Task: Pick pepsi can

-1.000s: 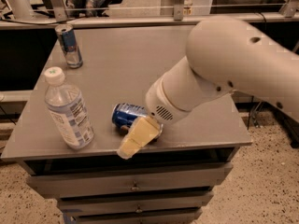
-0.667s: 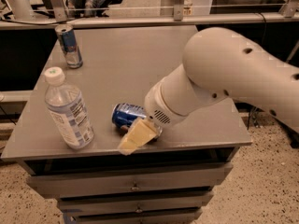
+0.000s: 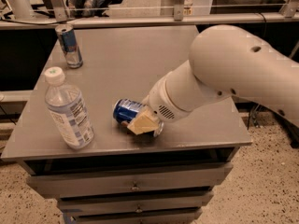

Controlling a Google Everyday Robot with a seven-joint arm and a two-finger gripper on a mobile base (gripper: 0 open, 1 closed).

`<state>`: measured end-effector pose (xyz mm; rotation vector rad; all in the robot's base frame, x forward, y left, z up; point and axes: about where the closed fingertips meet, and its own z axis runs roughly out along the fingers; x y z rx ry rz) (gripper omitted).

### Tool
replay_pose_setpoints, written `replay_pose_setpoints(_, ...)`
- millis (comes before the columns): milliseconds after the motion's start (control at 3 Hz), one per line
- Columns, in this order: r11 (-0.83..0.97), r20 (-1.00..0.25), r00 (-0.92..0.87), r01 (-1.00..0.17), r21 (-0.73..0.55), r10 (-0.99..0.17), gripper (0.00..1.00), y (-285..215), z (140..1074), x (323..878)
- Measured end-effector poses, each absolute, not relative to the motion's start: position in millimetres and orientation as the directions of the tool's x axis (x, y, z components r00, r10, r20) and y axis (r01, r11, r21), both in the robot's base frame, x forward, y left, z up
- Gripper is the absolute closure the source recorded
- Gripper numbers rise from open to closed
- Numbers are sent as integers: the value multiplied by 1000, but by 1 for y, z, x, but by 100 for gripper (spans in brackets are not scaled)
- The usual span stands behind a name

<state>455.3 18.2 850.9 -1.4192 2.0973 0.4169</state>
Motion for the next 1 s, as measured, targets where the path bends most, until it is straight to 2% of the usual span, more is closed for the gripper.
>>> replay_pose_setpoints(333, 396, -629, -261, -915, -82, -732, 87, 10, 873, 469)
replay_pose_setpoints(667, 419, -694, -244, -903, -92, -677, 100, -5, 917, 491)
replay_pose_setpoints(1000, 419, -694, -244, -903, -92, -677, 100, -5, 917, 491)
